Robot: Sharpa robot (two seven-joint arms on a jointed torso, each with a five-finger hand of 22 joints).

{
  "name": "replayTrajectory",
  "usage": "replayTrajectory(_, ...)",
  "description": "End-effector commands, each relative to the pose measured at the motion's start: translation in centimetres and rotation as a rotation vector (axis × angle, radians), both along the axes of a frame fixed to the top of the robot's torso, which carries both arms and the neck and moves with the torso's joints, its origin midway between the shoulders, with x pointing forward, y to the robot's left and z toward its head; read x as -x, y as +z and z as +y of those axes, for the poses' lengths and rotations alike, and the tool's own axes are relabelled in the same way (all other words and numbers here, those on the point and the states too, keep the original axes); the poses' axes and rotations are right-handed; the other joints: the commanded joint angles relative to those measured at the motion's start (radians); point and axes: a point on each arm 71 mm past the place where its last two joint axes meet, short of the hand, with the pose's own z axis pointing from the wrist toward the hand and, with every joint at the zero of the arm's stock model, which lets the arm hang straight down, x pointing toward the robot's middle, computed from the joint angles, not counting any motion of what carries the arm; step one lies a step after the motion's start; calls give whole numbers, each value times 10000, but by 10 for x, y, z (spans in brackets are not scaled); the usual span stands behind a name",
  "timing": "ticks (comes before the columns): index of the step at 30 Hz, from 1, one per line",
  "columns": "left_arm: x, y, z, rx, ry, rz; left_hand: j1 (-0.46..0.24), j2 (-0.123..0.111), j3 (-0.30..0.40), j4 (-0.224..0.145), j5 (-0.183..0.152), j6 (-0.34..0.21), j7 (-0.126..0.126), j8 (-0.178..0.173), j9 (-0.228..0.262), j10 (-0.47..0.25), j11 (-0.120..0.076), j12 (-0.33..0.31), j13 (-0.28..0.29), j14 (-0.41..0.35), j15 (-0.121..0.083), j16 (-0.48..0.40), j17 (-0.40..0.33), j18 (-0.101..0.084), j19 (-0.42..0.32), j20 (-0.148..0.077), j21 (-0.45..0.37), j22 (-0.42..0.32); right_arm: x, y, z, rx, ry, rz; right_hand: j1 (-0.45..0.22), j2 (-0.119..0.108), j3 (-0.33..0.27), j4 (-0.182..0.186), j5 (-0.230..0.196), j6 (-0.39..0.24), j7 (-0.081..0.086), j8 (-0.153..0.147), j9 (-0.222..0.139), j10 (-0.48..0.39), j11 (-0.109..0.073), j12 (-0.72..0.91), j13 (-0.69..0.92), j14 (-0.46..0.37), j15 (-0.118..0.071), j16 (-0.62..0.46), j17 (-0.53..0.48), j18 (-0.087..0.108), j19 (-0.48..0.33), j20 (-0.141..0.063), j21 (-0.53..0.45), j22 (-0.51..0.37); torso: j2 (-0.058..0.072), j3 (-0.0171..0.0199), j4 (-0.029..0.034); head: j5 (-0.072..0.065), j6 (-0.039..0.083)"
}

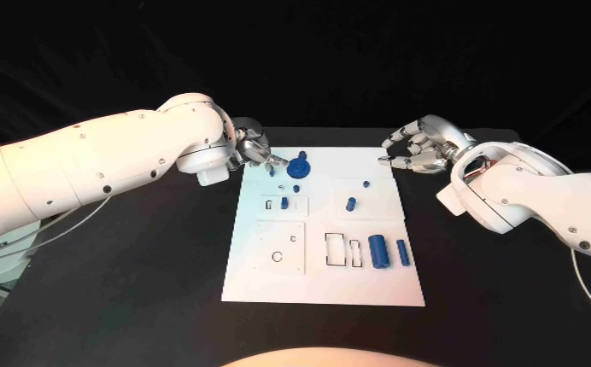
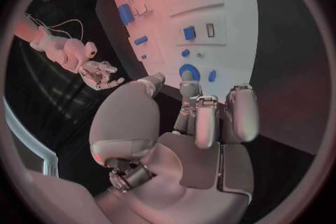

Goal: Assemble the parts on the task board

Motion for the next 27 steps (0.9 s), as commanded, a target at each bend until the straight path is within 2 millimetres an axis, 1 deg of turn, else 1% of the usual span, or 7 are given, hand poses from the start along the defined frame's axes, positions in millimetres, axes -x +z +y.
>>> replayTrajectory(1,-9,0,0,-130,-102,120,135,26,44,-36,-17,-27,21,-73,-35,-65,8,-40,-7,911,92,-32,2352,135,1,84,-56,8,0,0,1,80,136,-40,-120,-7,48,21,40,-53,-48,54,-11,593,-90,-39,2200,923,-43,-67,2161,111,131,-75,-30,1220,14,-8,2,50,59)
replayTrajectory(5,-24,0,4,-281,164,-118,192,45,83,-33,-15,-40,39,-129,-86,-76,23,-32,-12,908,105,-34,2347,135,3,99,-56,11,0,0,1,75,135,-57,-152,-2,48,21,33,-60,-49,63,-15,595,-91,-37,2201,922,-45,-69,2158,108,137,-76,-21,1228,28,-21,-17,100,116)
replayTrajectory(10,-43,-4,7,-483,499,-315,211,55,99,-30,-16,-28,42,-140,-101,-59,26,-10,21,915,110,-26,2361,128,25,104,-41,45,0,0,2,75,149,-63,-152,-2,48,21,33,-60,-49,63,-15,595,-91,-37,2201,922,-45,-69,2158,108,137,-76,-21,1228,44,-17,-39,136,153)
replayTrajectory(14,-51,-9,8,-658,588,-237,215,47,98,-28,-18,-7,41,-139,-109,-36,27,15,58,930,113,-9,2392,119,51,107,-22,85,0,0,2,72,152,-65,-152,-2,48,21,33,-60,-49,63,-15,595,-91,-37,2201,922,-45,-69,2158,108,137,-76,-21,1228,48,-8,-25,147,151)
replayTrajectory(18,-57,-16,7,-887,597,-17,179,6,67,-10,-26,30,46,-152,-136,-49,33,12,30,926,118,-12,2385,117,59,115,-17,96,0,0,2,68,152,-70,-152,-2,48,21,33,-60,-49,63,-15,595,-91,-37,2201,922,-45,-69,2158,108,137,-76,-21,1228,48,-15,-18,135,123)
replayTrajectory(23,-63,-23,7,-1040,623,131,170,0,60,-8,-27,33,47,-156,-142,-51,34,13,27,922,119,-17,2377,118,58,117,-18,94,0,0,2,62,153,-76,-152,-2,48,21,33,-60,-49,63,-15,595,-91,-37,2201,922,-45,-69,2158,108,137,-76,-21,1228,68,-16,-44,260,119)
replayTrajectory(27,-66,-27,6,-1137,616,192,167,-5,56,-9,-26,36,48,-159,-146,-58,35,8,16,919,120,-21,2370,120,53,118,-21,87,0,0,2,58,162,-82,-152,-2,48,21,33,-60,-49,63,-15,595,-91,-37,2201,922,-45,-69,2158,108,137,-76,-21,1228,77,-23,-58,259,124)
